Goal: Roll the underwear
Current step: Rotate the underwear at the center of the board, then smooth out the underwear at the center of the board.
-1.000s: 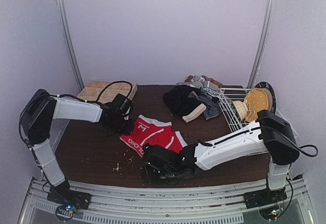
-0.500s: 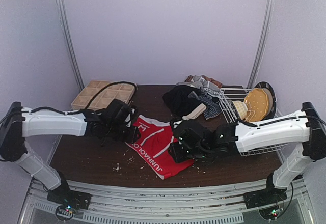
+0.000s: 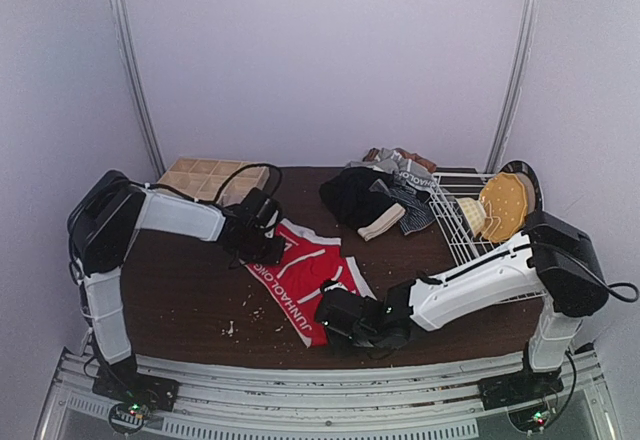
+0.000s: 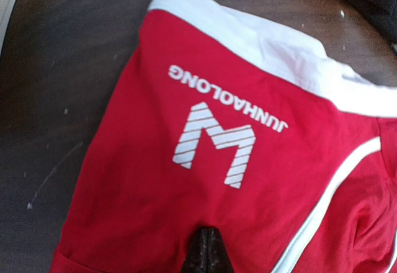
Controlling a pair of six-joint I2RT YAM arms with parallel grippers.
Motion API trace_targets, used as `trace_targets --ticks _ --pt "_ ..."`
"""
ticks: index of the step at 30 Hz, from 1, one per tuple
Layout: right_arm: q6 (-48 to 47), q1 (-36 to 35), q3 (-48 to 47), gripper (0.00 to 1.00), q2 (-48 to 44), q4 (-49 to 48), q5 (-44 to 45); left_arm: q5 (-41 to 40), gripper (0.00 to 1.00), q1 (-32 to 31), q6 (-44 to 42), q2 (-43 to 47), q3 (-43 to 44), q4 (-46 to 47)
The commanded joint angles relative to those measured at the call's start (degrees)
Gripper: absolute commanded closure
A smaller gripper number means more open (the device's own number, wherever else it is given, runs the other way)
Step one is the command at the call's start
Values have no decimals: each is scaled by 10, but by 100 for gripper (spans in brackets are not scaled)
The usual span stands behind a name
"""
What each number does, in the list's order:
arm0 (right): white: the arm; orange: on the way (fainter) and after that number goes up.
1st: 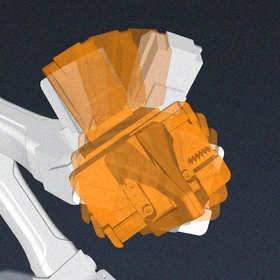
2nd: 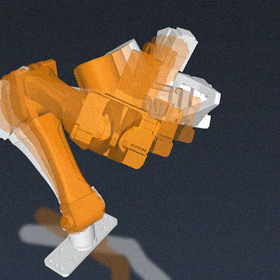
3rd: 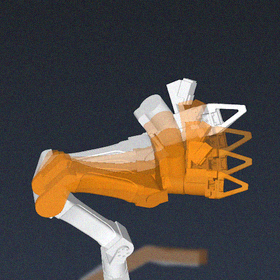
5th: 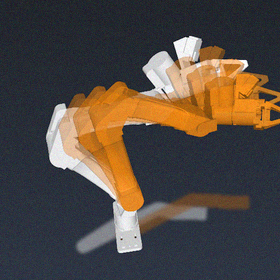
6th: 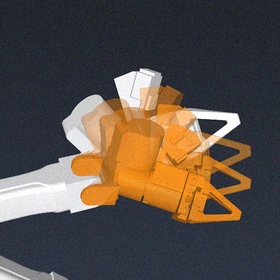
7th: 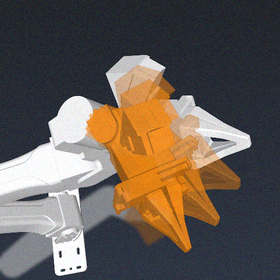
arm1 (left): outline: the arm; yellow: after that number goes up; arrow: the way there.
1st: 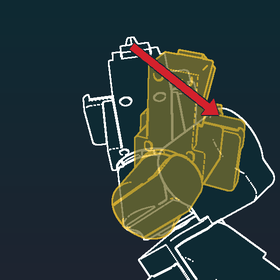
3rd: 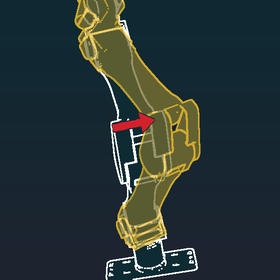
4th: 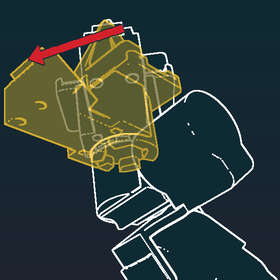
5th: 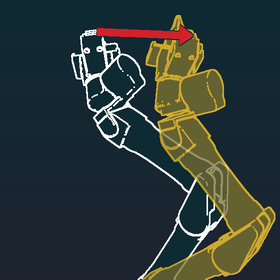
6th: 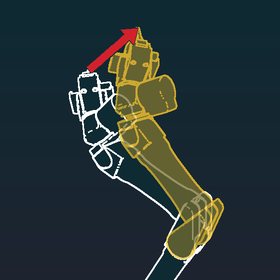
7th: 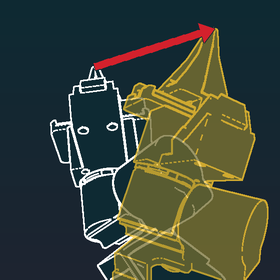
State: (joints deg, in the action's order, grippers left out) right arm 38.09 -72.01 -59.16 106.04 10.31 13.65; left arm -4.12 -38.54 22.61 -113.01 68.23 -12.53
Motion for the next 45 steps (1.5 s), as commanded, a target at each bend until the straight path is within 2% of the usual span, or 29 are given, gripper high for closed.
trace_targets --ticks 1,6,8,10,12,15,18,20,23,27,29,35,45 --pt "40 -19 -31 69 47 -4 -39 39 100 17 -25 -64 50 9" --pt "34 -31 -91 69 78 -3 -72 67 100 33 -38 -92 101 6" --pt "24 -31 -108 68 62 20 -59 75 100 32 -42 -71 96 -9" --pt "7 -30 -103 65 18 34 -36 79 98 31 -38 -15 56 -3" --pt "-10 -28 -93 59 -35 47 -18 72 82 30 -27 54 4 2" --pt "-28 -20 -78 54 -97 75 3 70 66 18 -20 156 -58 -7" --pt "-41 -3 -62 54 -122 89 14 54 59 -16 -8 247 -109 -32" --pt "-39 11 -53 58 -119 89 9 42 59 -51 10 286 -140 -39" --pt "-37 19 -41 66 -107 66 6 54 65 -113 44 302 -177 -15" --pt "-28 21 -26 74 -85 34 22 54 83 -182 70 280 -209 50" --pt "-21 23 -16 75 -71 18 21 57 90 -197 77 258 -218 78" --pt "12 31 16 78 -36 -1 29 59 100 -209 98 190 -232 116" --pt "59 32 91 81 -68 -27 12 50 100 -221 133 192 -294 136"
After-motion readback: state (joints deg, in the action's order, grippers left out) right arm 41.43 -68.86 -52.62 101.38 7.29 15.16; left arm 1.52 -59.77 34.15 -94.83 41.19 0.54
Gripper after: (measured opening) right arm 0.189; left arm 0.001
